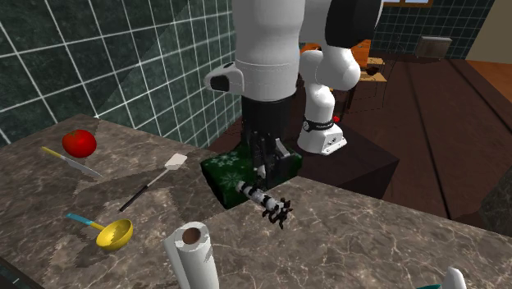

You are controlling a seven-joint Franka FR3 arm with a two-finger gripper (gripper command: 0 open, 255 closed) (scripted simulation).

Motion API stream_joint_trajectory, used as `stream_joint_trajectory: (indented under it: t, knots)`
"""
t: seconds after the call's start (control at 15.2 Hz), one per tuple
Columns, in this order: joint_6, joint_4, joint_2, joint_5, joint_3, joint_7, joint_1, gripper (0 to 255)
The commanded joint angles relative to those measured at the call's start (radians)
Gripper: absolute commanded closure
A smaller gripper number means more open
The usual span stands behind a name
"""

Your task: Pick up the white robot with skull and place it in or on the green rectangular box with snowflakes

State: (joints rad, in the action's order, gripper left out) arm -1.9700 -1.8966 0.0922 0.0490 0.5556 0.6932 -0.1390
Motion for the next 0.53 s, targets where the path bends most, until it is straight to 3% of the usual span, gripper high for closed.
stream_joint_trajectory:
  t: [0.0,0.13,0.46]
  knots:
    - [0.029,0.020,-0.010,-0.006,0.001,-0.003,0.001,255]
    - [0.044,0.032,-0.014,-0.009,0.001,-0.005,0.001,255]
    - [0.044,-0.153,-0.226,-0.122,-0.046,-0.141,0.048,255]
